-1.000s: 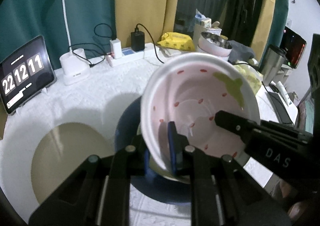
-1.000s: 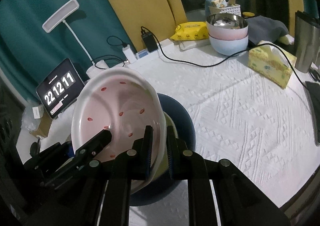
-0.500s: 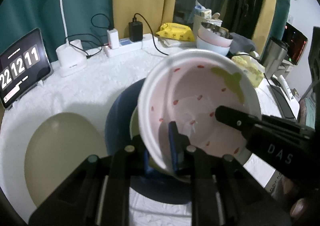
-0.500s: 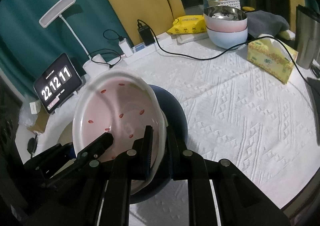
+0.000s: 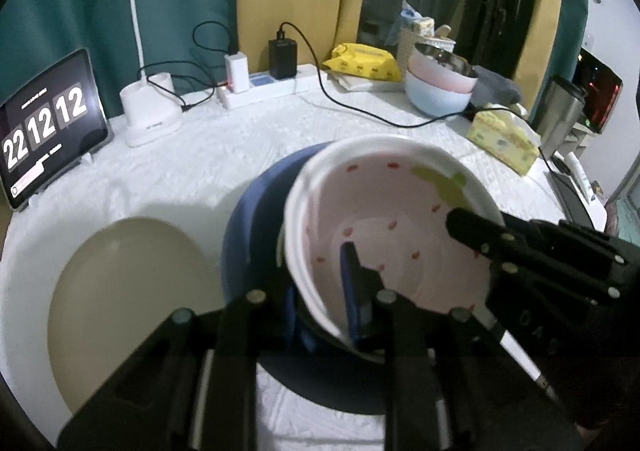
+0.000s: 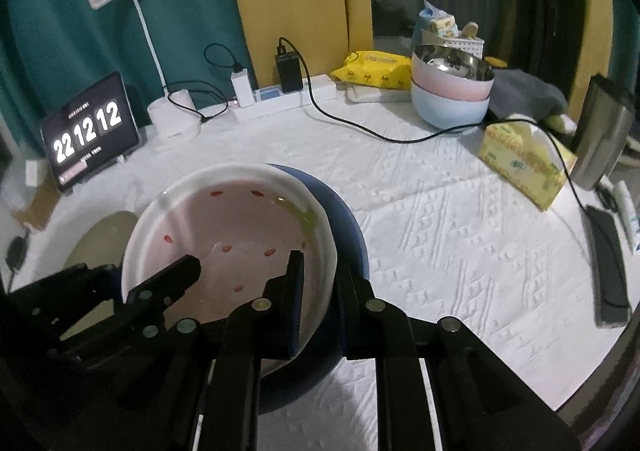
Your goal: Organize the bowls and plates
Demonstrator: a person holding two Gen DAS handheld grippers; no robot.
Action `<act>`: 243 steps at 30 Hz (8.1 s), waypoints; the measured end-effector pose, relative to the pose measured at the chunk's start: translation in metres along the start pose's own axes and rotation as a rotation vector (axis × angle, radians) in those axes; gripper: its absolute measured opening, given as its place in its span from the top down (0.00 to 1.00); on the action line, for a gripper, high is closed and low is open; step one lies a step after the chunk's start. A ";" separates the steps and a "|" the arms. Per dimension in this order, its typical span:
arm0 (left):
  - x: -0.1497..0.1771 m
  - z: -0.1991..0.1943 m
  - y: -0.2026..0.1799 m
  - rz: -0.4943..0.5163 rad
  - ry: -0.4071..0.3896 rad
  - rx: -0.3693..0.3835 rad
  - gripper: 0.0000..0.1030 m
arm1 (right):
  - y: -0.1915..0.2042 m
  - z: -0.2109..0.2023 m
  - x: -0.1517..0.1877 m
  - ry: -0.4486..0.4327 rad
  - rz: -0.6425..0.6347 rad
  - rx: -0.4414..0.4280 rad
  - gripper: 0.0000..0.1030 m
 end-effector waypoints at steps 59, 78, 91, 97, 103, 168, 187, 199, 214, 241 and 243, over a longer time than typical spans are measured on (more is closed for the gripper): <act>0.006 -0.019 0.058 -0.112 0.009 -0.020 0.59 | -0.056 -0.001 0.010 0.028 0.132 -0.116 0.43; 0.010 -0.005 0.046 -0.066 -0.021 -0.074 0.69 | -0.047 0.019 0.016 0.068 0.200 -0.081 0.42; 0.010 -0.009 0.040 -0.072 -0.073 -0.026 0.86 | -0.025 0.011 0.013 0.014 0.188 -0.103 0.89; 0.010 -0.011 0.040 -0.067 -0.074 -0.021 0.86 | -0.026 0.011 0.013 0.007 0.203 -0.104 0.90; 0.012 -0.011 0.040 -0.067 -0.065 -0.020 0.87 | -0.025 0.008 0.012 0.001 0.202 -0.097 0.90; -0.016 -0.091 0.115 -0.155 -0.195 -0.020 0.88 | 0.055 -0.045 -0.045 -0.081 0.144 -0.128 0.91; 0.010 -0.089 0.186 -0.240 -0.160 -0.074 0.88 | 0.128 -0.010 -0.039 -0.013 0.074 -0.171 0.91; 0.023 -0.080 0.208 -0.262 -0.121 -0.093 0.89 | 0.151 0.011 -0.028 0.045 0.074 -0.190 0.91; 0.024 -0.073 0.209 -0.261 -0.100 -0.087 0.88 | 0.148 0.022 -0.021 0.088 0.080 -0.184 0.89; 0.039 -0.088 0.206 -0.277 -0.141 -0.193 0.68 | 0.133 0.010 -0.013 0.038 0.081 -0.153 0.48; 0.042 -0.092 0.208 -0.285 -0.146 -0.195 0.62 | 0.133 0.007 -0.011 0.031 0.076 -0.152 0.46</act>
Point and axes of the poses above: each gripper's, at about its wrist camera, not at the fingertips, and z roughly the way its jaws point, y to its left, x to its underside, the point moved 6 cm from there along z, roughly the way its jaws point, and after that the axes turned 2 degrees about -z, right-handed, at the moved point
